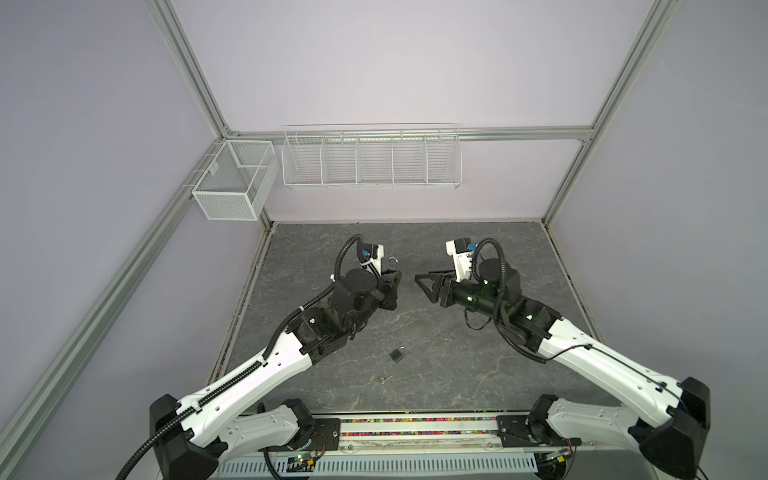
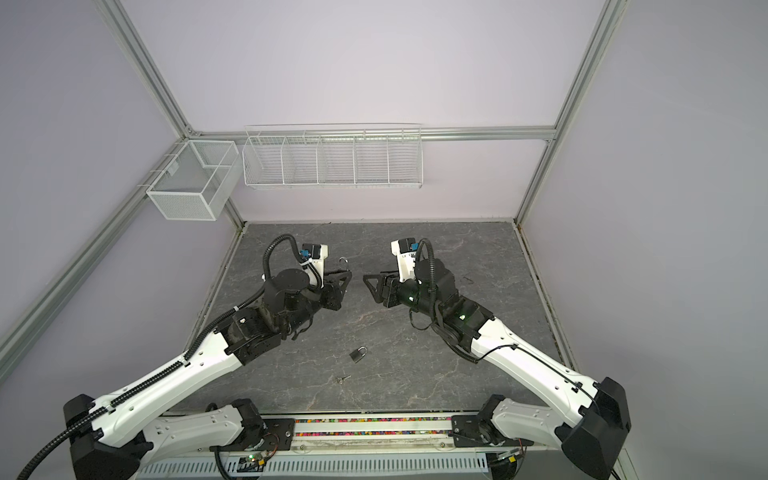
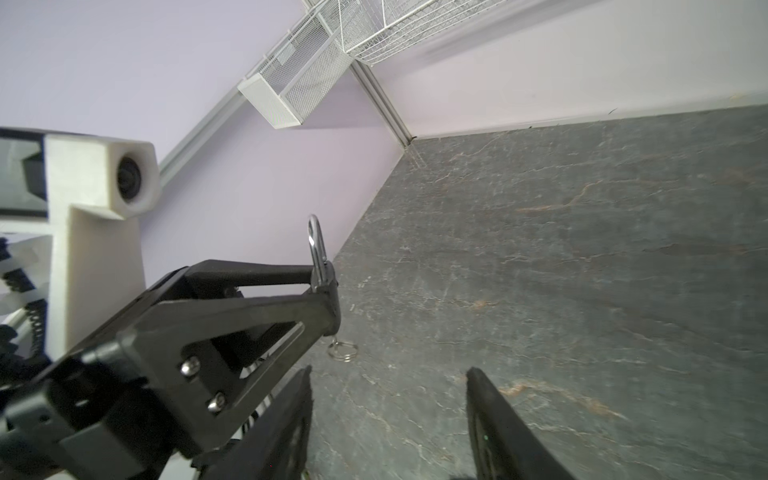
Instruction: Unlock with the key
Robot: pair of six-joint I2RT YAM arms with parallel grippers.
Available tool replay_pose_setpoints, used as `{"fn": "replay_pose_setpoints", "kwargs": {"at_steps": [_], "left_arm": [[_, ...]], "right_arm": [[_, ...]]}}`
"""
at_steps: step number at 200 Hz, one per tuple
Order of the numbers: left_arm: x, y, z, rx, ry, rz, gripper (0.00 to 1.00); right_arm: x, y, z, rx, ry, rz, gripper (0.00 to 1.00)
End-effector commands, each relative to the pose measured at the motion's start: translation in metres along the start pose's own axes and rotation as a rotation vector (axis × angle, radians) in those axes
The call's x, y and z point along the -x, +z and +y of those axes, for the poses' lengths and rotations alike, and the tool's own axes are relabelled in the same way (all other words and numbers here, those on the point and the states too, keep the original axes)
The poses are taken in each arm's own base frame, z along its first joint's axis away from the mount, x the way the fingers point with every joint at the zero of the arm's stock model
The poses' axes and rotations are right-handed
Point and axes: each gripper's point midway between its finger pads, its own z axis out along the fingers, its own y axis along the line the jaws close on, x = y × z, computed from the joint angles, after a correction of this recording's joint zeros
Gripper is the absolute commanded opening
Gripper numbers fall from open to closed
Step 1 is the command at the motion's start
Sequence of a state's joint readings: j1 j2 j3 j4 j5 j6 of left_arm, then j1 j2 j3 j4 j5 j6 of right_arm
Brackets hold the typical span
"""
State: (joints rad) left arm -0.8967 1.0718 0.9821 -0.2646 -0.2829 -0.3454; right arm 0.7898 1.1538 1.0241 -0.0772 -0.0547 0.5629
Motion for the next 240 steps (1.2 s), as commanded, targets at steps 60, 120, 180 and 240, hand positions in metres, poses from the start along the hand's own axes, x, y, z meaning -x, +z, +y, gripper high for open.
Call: {"fn": "replay_pose_setpoints", "kwargs": {"at_steps": [60,120,180,240], "left_arm": [[-0.020,-0.006,-0.017,-0.187,0.280,-0.185,0.00],[-0.022,0.003,-0.018,-0.192,0.248,-0.208,0.00],[-0.021,0.009,-0.019,-0.186,0.234,-0.193,0.00],[-0.022,0.007,-0.019,-0.187,0.231,-0.187,0.00]], "right_arm": [[-0.005,-0.007,-0.010,-0.144,-0.237,0.217,0.82],[-0.002,0.015,-0.016,-0.212,-0.291,0.314,0.87],[0.003,0.033,-0.014,-0.259,-0.327,0.351,0.89],[0.004,0.039,-0.019,-0.296,-0.342,0.381,0.89]]}}
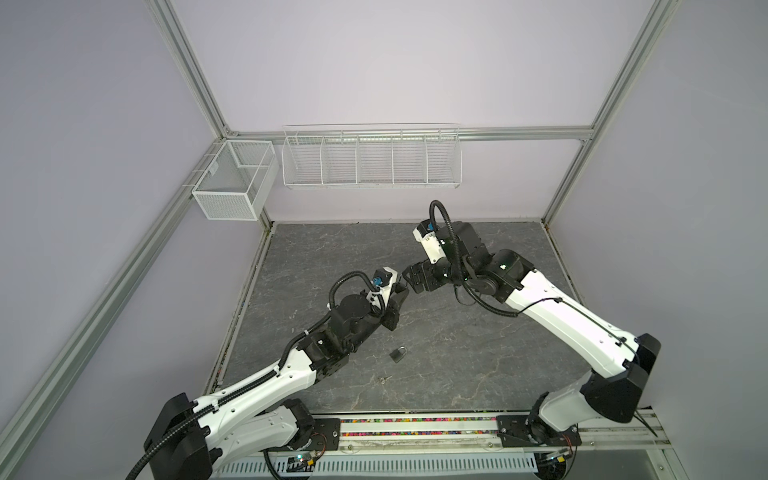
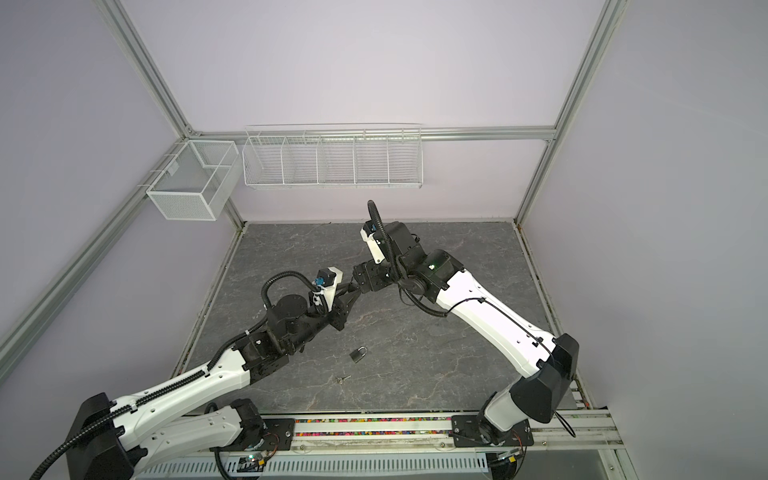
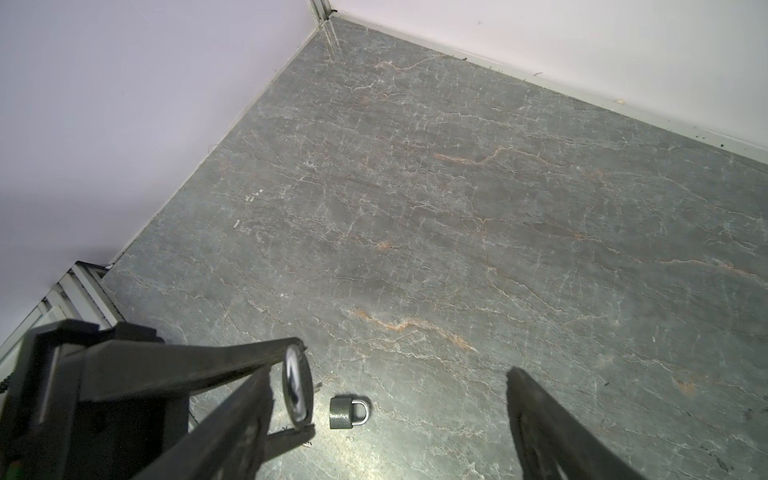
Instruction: Unlock with the key
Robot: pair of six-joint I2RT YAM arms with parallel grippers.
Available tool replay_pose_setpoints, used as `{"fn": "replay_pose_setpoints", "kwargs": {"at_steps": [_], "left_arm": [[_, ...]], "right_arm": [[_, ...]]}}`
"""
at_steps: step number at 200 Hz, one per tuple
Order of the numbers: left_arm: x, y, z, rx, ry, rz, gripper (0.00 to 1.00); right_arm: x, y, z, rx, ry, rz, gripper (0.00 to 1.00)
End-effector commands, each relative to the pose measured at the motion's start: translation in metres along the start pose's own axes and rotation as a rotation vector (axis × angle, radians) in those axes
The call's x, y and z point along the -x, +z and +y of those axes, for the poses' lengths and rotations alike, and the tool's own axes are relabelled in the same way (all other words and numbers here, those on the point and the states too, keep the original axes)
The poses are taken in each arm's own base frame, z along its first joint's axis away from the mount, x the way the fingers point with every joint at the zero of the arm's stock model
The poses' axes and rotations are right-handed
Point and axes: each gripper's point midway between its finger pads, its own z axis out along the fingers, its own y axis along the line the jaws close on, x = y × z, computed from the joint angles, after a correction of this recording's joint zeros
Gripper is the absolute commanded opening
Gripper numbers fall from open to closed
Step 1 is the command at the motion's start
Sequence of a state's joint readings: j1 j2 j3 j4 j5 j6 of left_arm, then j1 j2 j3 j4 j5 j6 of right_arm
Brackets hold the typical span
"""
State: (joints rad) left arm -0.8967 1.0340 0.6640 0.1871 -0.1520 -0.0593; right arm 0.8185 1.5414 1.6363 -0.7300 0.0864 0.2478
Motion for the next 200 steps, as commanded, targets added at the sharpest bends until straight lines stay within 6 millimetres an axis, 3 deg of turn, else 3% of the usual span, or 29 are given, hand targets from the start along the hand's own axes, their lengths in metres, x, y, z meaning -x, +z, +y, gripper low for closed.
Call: {"fn": "replay_pose_setpoints", "kwargs": {"at_steps": [1,200], "left_arm": [[0.019,-0.003,-0.003,-0.013,-0.014,-0.057,0.00],[0.023,-0.007,-0.001,-0.006,-0.011,-0.074,0.00]], "right_arm": [[-0.003,0.003,-0.002,-0.024,-0.039,0.031,0.89],[-0.002,0.012,-0.013,-0.093,-0.119,0.172,0.94]]}}
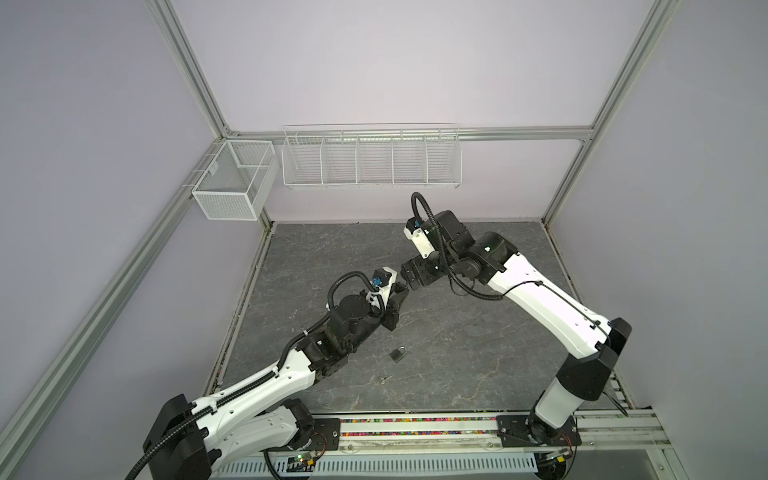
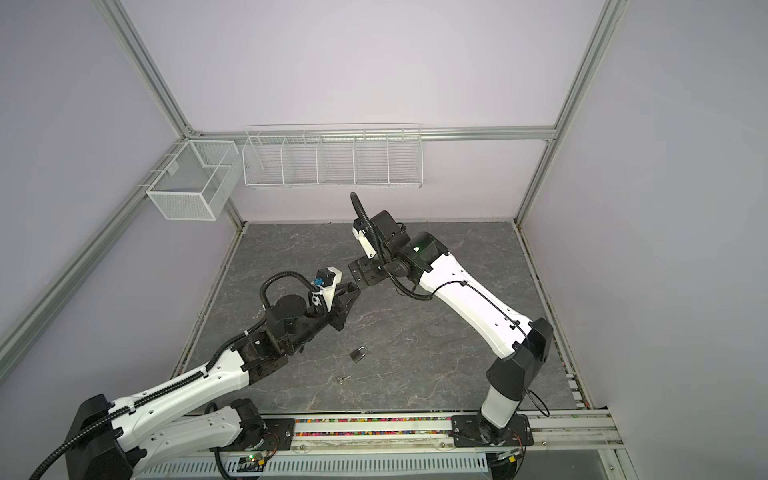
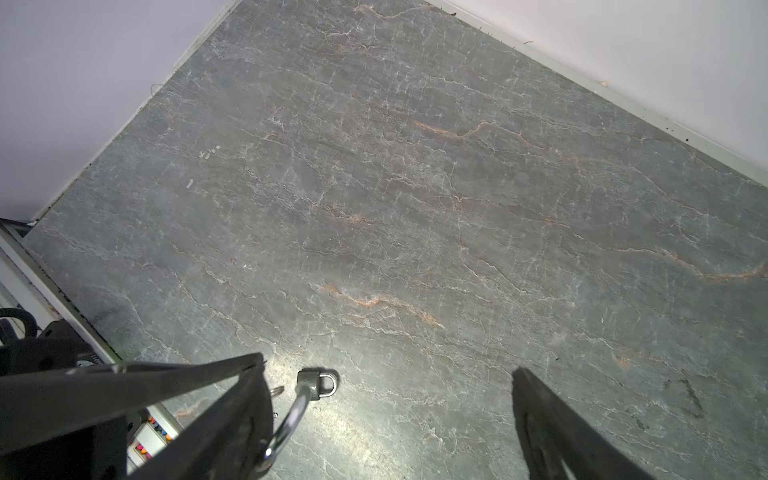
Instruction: Unlock with the key
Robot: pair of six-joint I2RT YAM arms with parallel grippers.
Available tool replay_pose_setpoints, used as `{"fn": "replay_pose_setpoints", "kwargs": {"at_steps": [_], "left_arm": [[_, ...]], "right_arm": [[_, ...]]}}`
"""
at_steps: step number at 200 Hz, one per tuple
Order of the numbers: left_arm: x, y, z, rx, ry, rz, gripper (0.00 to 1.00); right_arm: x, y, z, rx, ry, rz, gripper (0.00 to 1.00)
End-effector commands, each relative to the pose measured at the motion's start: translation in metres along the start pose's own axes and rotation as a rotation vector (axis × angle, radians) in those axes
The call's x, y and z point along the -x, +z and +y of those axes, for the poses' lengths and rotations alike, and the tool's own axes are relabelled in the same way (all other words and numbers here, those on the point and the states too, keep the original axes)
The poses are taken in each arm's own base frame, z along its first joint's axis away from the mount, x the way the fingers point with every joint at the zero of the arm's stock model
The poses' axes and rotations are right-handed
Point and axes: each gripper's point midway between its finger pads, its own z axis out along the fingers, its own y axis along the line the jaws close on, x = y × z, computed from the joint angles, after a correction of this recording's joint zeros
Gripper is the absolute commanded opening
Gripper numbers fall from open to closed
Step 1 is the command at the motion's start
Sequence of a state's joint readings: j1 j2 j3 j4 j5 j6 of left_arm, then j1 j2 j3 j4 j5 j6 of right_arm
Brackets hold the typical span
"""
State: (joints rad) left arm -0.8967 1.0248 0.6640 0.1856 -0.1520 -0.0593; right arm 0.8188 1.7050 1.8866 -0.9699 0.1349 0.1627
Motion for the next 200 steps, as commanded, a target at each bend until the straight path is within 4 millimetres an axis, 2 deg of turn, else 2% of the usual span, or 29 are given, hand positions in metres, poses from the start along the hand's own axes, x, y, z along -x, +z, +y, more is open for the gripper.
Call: {"fn": "replay_pose_setpoints", "kwargs": {"at_steps": [1,102,200], "left_arm": [[0.020,-0.005,-0.001,-0.005,-0.009,-0.066,0.00],[0.025,-0.006,-0.002,-0.012,-0.020,-0.084,0.00],[0.028,-0.008,0.003,0.015,-0.032,-0.092,0.00]], "right_arm": [[-0.003,0.001,-0.005,-0.014,-0.027,0.031,0.94],[0.005,0.004,-0.013,-0.008,-0.005,0.043,0.96],[-0.005,0.005,-0.024,-0.009,0.014,0.083,0.97]]}}
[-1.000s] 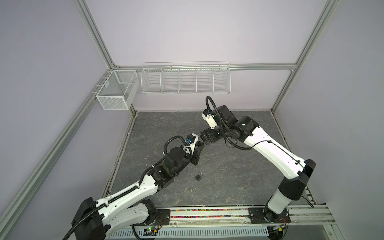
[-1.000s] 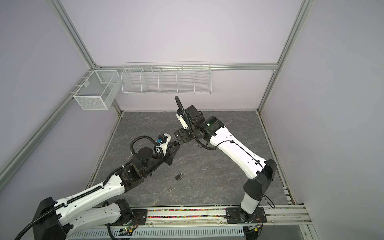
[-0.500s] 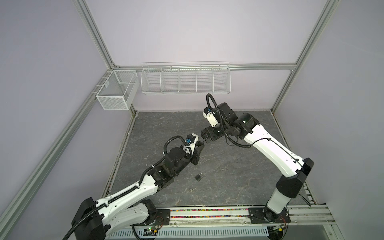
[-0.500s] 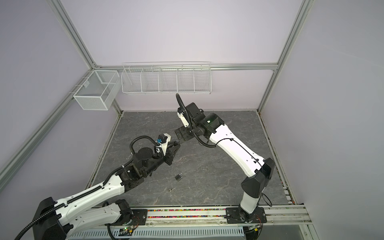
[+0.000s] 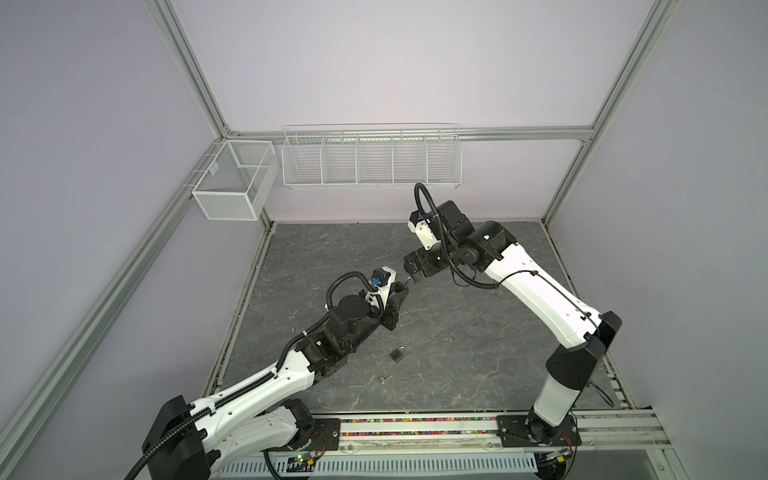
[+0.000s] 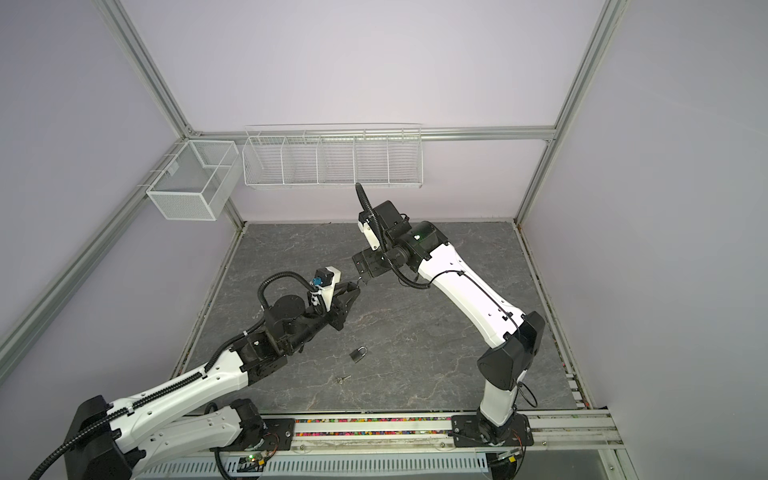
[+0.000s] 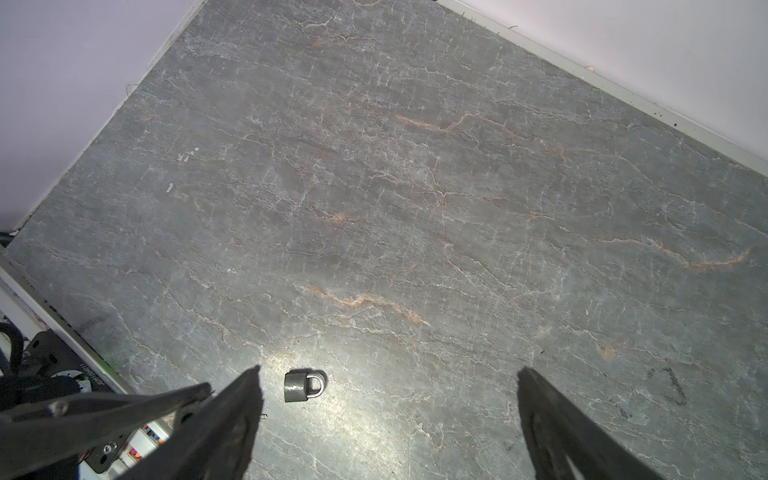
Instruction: Unlock with the key
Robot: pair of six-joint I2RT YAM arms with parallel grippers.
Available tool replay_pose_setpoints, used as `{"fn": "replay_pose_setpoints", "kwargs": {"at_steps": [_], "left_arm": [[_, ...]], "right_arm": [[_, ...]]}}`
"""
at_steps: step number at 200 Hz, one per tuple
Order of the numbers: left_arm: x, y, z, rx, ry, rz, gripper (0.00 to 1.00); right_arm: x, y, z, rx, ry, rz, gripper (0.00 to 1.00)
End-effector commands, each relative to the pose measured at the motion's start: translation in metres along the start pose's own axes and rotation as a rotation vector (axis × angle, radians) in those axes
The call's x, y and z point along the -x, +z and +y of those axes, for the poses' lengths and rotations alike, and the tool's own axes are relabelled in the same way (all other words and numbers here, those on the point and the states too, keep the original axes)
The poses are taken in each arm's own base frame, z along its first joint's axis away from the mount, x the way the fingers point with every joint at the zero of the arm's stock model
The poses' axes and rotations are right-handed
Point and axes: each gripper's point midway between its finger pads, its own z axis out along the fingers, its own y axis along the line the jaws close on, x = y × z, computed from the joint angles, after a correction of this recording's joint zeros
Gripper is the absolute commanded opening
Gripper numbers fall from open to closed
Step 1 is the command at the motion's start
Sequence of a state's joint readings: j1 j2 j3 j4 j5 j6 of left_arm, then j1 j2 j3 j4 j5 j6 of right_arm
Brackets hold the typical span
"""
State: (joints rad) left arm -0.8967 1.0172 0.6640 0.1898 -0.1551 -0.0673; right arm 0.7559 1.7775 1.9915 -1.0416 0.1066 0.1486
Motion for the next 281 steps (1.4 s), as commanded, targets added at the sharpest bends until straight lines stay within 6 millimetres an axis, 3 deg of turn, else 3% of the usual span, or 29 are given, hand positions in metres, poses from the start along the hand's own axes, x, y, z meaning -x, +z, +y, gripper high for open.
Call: {"fn": "replay_pose_setpoints", "kwargs": {"at_steps": [1,53,137,158,188,257,281], "left_arm": [[0.025,-0.007,0.003,0.014,-0.023,-0.080,0.00],[0.024,-0.007,0.007,0.040,-0.041,-0.070,0.00],[0.007,0.005,0.021,0.138,-0.081,0.048,0.00],[-0.011,0.013,0.037,0.251,-0.107,0.170,0.00],[-0.043,0.020,0.051,0.355,-0.161,0.352,0.00],[-0.125,0.032,0.084,0.482,-0.367,0.627,0.00],[-0.144,0.037,0.094,0.525,-0.410,0.678,0.00]], "right_arm": [[-0.012,-0.002,-0.002,0.008,-0.019,0.044,0.97],[-0.021,-0.008,0.002,0.042,0.005,0.037,0.97],[-0.031,-0.031,-0.017,-0.020,0.059,-0.033,0.97],[-0.038,-0.039,-0.018,-0.012,0.093,-0.074,0.97],[-0.063,-0.042,-0.020,-0.001,0.162,-0.081,0.97],[-0.116,-0.020,-0.002,0.043,0.276,-0.064,0.96],[-0.129,-0.011,0.008,0.049,0.282,-0.046,0.96]]}}
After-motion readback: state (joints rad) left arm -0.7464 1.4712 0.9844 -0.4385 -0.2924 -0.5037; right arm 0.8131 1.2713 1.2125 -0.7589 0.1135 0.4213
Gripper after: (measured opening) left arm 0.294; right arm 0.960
